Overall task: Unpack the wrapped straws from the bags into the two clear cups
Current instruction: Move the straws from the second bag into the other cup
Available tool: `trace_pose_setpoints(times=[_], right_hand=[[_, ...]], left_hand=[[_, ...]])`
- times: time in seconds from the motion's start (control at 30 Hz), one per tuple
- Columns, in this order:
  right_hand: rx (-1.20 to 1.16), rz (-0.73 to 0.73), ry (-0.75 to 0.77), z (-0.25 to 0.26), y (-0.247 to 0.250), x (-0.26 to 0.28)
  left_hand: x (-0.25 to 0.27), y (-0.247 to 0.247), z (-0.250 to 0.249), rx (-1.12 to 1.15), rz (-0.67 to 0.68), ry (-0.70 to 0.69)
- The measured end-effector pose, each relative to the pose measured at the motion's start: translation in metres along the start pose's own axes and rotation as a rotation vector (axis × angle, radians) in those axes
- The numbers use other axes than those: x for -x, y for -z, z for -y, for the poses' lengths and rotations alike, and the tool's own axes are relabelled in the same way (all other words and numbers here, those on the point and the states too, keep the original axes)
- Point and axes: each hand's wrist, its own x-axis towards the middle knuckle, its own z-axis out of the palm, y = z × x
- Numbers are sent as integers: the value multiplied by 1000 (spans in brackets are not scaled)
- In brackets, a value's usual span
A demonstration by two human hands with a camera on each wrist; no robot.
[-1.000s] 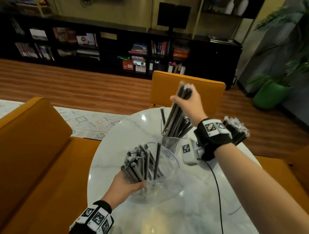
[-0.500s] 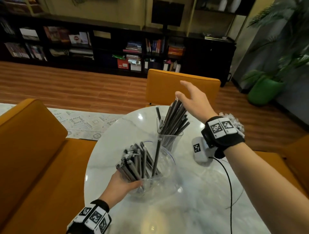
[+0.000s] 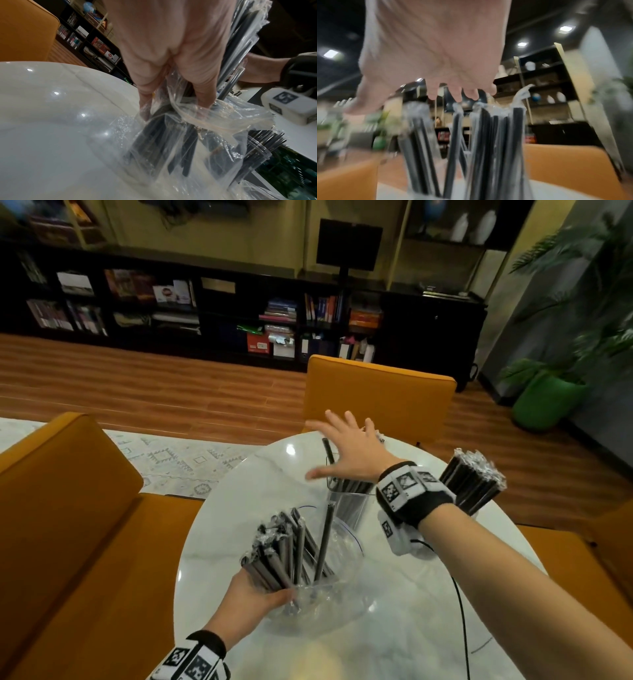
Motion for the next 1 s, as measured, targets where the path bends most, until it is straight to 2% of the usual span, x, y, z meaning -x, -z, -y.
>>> trace_pose_setpoints(times=[0.07,0.17,0.27,0.4,0.43,0.5,0.53,0.63,0.67,0.7,0.77,0.83,0.87,0.93,1.0], right_hand=[[125,71,36,-2,-11,-6],[9,-52,0,-7,-12,-15],[46,-111,-26,-6,-2,-21],[-6,-410,-134,-8,25,-21],[47,-386,-189,-10,32,-20],[180,-243,-301,-10,42,-14],[172,-232,-312,-7,47,-8],[-153,-454,-190,6,57,24],[-315,-458,-161,12,56,37],[-476,-392,-155,18,51,52],[-682,-112,-208,28,30,80],[-725,182,-276,35,0,99],[-743,266,-271,38,-17,104],[-788,306,-162,49,-42,108],[-779,269,-50,58,-62,106]], left_hand=[[-2,0,1,4,3,15],[-4,2,2,-8,-9,29],[-5,3,3,-37,-8,21],[-4,3,0,-31,0,6],[-3,3,1,-28,2,3],[-2,3,-1,-23,0,-9],[-2,2,-2,-19,2,-13],[-2,2,-3,-11,9,-29],[-2,2,-3,-15,7,-36],[-3,3,-2,-20,6,-40],[-5,4,-1,-38,6,-49],[-6,6,0,-63,25,-55],[-6,7,-1,-77,36,-58],[-4,8,-3,-88,75,-61],[-1,8,-5,-71,108,-55]])
